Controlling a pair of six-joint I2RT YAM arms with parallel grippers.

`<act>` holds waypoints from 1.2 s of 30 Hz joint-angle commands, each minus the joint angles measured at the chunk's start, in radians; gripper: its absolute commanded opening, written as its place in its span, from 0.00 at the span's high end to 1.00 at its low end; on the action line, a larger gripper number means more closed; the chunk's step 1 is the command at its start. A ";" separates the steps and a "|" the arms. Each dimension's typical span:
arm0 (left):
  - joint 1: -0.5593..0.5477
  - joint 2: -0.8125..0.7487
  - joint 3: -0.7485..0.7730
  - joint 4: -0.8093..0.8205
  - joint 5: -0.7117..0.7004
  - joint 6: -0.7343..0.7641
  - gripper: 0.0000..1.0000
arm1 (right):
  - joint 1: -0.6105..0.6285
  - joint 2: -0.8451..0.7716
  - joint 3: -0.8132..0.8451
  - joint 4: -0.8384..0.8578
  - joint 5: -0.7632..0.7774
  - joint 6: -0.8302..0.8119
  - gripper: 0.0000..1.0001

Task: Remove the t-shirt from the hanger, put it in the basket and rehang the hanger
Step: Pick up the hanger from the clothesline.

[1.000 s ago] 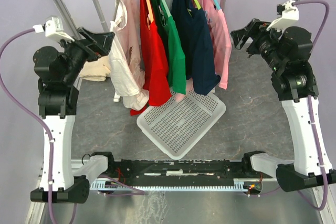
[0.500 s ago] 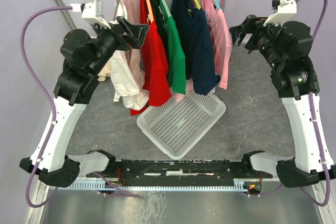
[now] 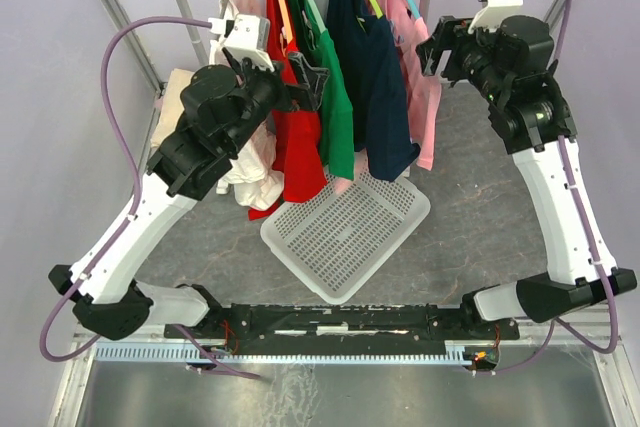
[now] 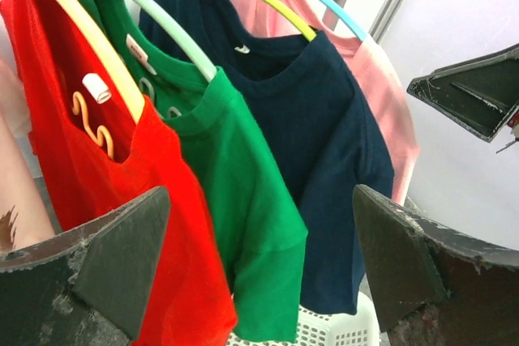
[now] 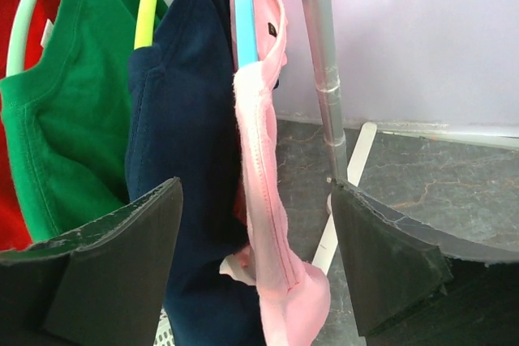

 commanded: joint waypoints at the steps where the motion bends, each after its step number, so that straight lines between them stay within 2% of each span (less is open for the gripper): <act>1: -0.008 -0.067 -0.062 0.109 -0.023 0.069 0.01 | 0.020 0.013 0.058 0.016 0.023 -0.036 0.20; 8: -0.009 -0.078 -0.126 0.170 -0.012 0.087 0.01 | 0.030 0.075 0.095 0.016 0.074 -0.082 0.24; 14: -0.010 -0.094 -0.173 0.202 -0.029 0.093 0.01 | 0.030 0.130 0.151 0.028 0.050 -0.108 0.30; 19: -0.010 -0.122 -0.238 0.263 -0.047 0.099 0.01 | 0.032 0.130 0.136 0.077 0.016 -0.120 0.32; 27: -0.010 -0.097 -0.228 0.251 -0.045 0.109 0.01 | 0.034 0.167 0.161 0.066 0.012 -0.134 0.34; 36: -0.010 -0.091 -0.231 0.253 -0.038 0.106 0.01 | 0.035 0.141 0.109 0.094 -0.013 -0.163 0.34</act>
